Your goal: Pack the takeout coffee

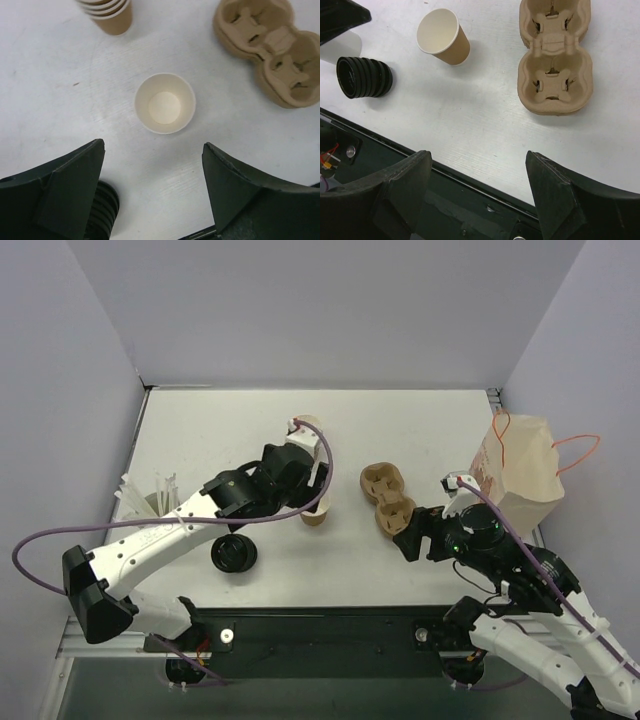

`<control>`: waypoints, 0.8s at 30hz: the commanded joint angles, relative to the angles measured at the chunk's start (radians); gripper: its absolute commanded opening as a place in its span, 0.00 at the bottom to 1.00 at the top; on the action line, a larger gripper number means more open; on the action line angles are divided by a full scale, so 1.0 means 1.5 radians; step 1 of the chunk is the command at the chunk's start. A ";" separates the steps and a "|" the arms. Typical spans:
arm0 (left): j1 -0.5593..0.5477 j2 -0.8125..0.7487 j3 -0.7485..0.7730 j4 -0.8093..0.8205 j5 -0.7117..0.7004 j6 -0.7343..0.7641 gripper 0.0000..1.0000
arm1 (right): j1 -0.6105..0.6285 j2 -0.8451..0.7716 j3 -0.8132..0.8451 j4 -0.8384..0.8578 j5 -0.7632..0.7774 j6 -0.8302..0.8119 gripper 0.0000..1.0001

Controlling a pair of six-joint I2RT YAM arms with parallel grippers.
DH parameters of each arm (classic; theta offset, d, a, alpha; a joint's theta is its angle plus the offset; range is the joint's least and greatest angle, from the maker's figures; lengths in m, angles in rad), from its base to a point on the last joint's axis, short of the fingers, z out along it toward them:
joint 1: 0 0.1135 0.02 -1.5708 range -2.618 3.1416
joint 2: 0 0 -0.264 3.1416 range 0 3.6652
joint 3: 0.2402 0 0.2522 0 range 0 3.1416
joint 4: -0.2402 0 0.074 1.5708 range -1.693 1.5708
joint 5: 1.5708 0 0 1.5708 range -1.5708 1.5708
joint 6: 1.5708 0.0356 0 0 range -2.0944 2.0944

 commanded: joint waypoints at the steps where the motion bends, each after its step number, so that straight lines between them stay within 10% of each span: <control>1: 0.029 -0.028 -0.033 -0.148 -0.118 -0.105 0.85 | 0.003 0.020 -0.012 0.022 0.009 0.013 0.77; 24: 0.120 -0.265 -0.301 -0.207 -0.103 -0.560 0.69 | 0.005 0.042 -0.016 0.040 -0.019 0.016 0.77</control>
